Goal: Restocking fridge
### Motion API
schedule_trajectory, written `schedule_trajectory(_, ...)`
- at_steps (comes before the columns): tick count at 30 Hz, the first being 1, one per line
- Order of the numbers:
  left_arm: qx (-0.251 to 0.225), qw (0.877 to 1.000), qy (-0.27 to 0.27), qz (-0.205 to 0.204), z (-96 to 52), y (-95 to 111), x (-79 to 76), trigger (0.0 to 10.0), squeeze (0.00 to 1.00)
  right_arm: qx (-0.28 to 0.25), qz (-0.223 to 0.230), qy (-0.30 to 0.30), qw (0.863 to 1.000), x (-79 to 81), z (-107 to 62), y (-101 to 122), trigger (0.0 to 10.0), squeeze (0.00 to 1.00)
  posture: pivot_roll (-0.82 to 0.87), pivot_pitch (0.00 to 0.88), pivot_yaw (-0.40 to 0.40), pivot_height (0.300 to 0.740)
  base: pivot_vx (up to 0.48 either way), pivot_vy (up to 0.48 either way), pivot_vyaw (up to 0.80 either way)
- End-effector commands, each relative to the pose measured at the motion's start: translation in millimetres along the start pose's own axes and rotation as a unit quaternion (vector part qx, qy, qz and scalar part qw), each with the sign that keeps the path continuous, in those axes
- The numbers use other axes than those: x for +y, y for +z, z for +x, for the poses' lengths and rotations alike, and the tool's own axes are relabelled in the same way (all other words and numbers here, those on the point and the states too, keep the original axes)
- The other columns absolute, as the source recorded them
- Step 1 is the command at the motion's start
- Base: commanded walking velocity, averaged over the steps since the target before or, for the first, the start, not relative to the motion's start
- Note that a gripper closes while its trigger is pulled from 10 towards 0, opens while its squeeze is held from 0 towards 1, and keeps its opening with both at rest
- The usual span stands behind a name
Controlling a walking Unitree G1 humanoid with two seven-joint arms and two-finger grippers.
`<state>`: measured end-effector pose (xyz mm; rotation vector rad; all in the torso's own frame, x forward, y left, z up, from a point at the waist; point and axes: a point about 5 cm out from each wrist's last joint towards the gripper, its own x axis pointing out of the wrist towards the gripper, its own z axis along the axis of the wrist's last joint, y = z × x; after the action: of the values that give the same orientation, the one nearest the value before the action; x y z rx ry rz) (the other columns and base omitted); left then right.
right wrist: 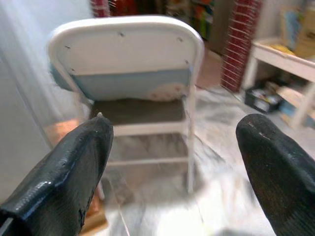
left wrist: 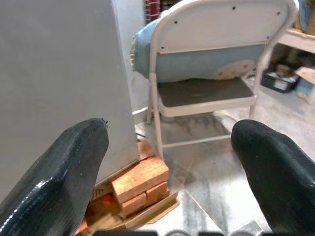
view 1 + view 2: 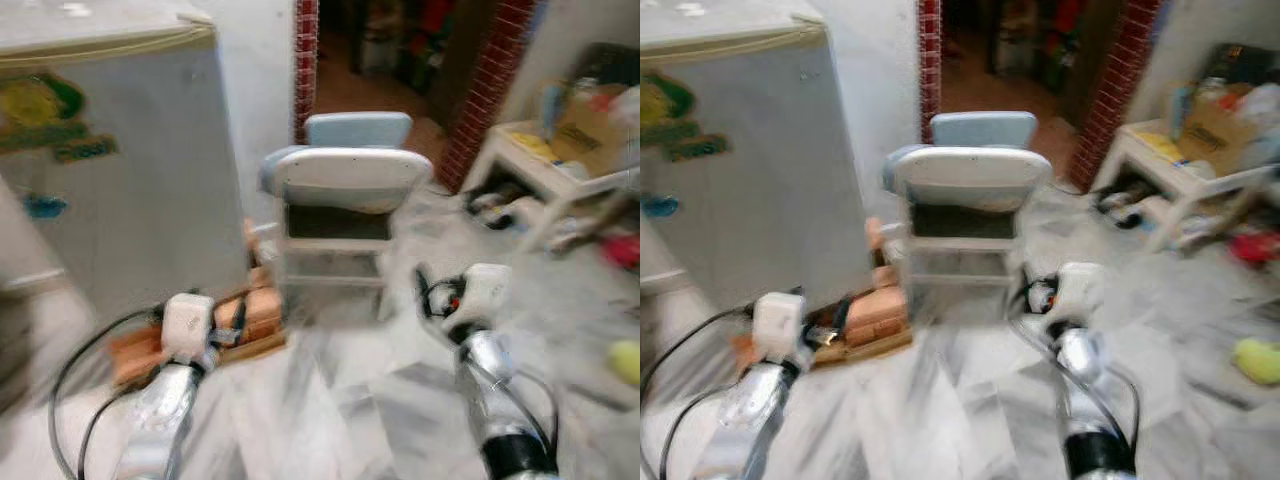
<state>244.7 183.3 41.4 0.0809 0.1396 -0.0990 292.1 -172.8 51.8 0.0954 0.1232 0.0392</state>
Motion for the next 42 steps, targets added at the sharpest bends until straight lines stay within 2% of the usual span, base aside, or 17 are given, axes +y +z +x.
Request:
schedule_trajectory(1,-0.006,1.000,-0.013,-0.001,1.9,2.8,-7.7,10.0,0.00,-0.011,-0.006,-0.012,1.000,-10.6,-0.7,7.2,10.0,0.00,0.04,0.000,-0.014,0.740,0.000,0.480,-0.80)
schedule_trajectory(7,-0.006,1.000,-0.013,-0.002,1.4,2.4,-7.8,10.0,0.00,-0.009,-0.006,-0.013,1.000,-10.7,-2.9,5.1,10.0,0.00,0.03,0.000,-0.012,0.740,0.000,0.409,-0.80)
schedule_trajectory(13,-0.006,1.000,-0.017,0.006,0.6,2.5,-6.9,10.0,0.00,-0.004,-0.004,-0.014,1.000,-10.1,-4.4,3.7,10.0,0.00,0.03,0.000,-0.013,0.740,0.000,0.000,-0.80)
schedule_trajectory(23,-0.009,0.999,-0.047,-0.009,-2.2,3.2,-9.3,10.0,0.00,0.002,-0.003,-0.017,1.000,-11.1,-7.2,1.0,10.0,0.00,0.03,0.000,-0.012,0.740,0.000,-0.036,-0.80)
schedule_trajectory(32,-0.007,0.999,-0.039,-0.001,-1.6,2.4,-6.8,10.0,0.00,0.006,-0.003,-0.021,1.000,-13.1,-9.3,-1.7,10.0,0.00,0.03,0.000,-0.009,0.740,0.000,-0.110,-0.80)
schedule_trajectory(38,-0.002,1.000,-0.030,0.003,-4.5,0.2,0.4,10.0,0.00,0.009,0.000,-0.036,0.999,-18.0,-16.5,-4.4,10.0,0.00,0.03,0.000,-0.004,0.740,0.000,0.000,-0.80)
schedule_trajectory(42,0.018,1.000,-0.018,0.008,-6.4,-5.8,4.5,10.0,0.00,0.019,-0.005,-0.042,0.999,-20.9,-25.7,-9.1,10.0,0.00,0.03,0.000,-0.012,0.740,0.000,0.000,-0.80)
